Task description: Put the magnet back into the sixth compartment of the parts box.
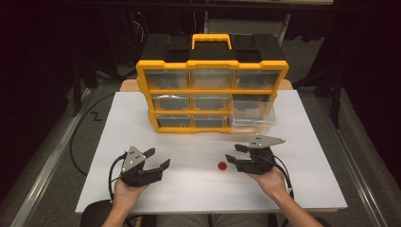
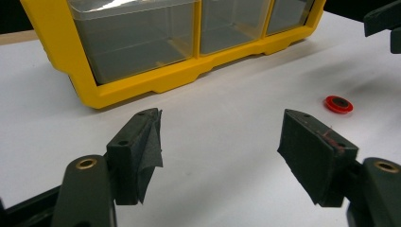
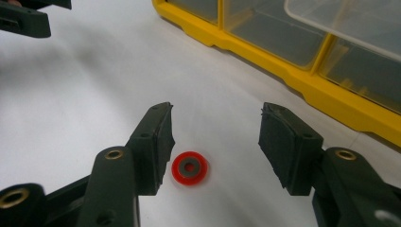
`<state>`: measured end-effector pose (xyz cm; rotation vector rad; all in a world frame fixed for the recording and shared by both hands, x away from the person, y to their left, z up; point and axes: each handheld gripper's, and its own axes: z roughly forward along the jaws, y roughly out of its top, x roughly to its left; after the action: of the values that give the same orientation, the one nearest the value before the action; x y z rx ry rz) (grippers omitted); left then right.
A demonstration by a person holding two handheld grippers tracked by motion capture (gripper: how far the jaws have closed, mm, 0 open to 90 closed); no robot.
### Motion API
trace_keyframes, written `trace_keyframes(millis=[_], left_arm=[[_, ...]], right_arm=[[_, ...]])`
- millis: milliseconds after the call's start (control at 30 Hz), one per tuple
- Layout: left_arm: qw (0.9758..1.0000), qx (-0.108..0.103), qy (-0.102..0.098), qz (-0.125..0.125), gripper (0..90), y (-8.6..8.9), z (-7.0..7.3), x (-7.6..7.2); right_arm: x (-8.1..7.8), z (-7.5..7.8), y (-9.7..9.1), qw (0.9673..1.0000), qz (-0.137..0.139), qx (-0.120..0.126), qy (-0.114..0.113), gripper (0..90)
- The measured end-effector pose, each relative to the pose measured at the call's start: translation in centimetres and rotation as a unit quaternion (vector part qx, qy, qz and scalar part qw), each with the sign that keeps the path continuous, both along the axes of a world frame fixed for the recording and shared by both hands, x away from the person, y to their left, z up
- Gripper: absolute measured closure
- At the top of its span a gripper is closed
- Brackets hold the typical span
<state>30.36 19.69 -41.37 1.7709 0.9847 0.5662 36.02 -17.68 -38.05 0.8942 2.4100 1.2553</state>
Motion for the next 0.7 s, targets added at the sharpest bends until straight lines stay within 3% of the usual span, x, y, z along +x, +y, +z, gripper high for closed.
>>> trace_keyframes(millis=[700], left_arm=[[1.0, 0.001, 0.0, 0.0, 29.9, 0.0, 0.0, 0.0]], right_arm=[[1.0, 0.8, 1.4, 0.9954, 0.031, -0.077, 0.048, 51.2]])
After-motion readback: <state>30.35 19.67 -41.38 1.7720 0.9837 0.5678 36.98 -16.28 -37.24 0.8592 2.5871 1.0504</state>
